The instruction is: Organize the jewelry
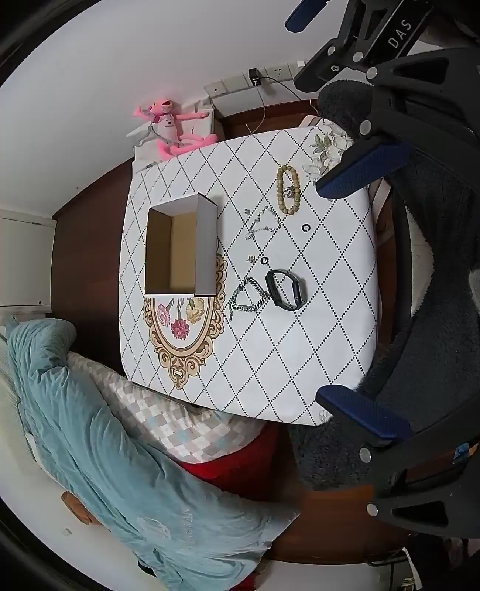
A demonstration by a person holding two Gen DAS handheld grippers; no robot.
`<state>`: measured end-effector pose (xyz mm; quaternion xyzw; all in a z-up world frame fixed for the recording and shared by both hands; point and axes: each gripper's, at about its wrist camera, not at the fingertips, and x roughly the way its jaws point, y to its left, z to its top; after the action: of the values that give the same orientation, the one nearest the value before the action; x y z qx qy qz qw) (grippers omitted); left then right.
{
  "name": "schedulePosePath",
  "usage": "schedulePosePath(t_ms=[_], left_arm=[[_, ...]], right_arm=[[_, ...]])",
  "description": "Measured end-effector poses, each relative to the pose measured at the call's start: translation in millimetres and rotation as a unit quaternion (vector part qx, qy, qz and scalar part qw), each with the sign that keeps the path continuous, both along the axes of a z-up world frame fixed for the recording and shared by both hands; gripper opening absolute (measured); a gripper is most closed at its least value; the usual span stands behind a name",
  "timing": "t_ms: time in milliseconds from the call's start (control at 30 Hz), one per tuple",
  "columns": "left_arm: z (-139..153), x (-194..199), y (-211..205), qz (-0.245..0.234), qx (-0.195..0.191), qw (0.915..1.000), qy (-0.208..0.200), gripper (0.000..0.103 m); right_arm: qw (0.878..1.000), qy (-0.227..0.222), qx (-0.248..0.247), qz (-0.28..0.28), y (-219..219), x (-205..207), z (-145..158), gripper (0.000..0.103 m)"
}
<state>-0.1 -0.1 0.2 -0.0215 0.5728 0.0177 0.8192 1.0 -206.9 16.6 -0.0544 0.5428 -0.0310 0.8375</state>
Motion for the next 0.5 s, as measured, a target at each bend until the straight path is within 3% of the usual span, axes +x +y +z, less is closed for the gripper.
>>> schedulePosePath(t_ms=[367, 500], left_arm=[[1, 1, -1, 0.001, -0.003, 1.0000, -0.001, 0.103], [14, 4, -1, 0.000, -0.005, 1.0000, -0.004, 0.103]], right_arm=[[1.000, -0.005, 0.002, 0.000, 0, 0, 2, 0.103], [1.000, -0.009, 0.003, -0.002, -2, 1, 3, 0.103]])
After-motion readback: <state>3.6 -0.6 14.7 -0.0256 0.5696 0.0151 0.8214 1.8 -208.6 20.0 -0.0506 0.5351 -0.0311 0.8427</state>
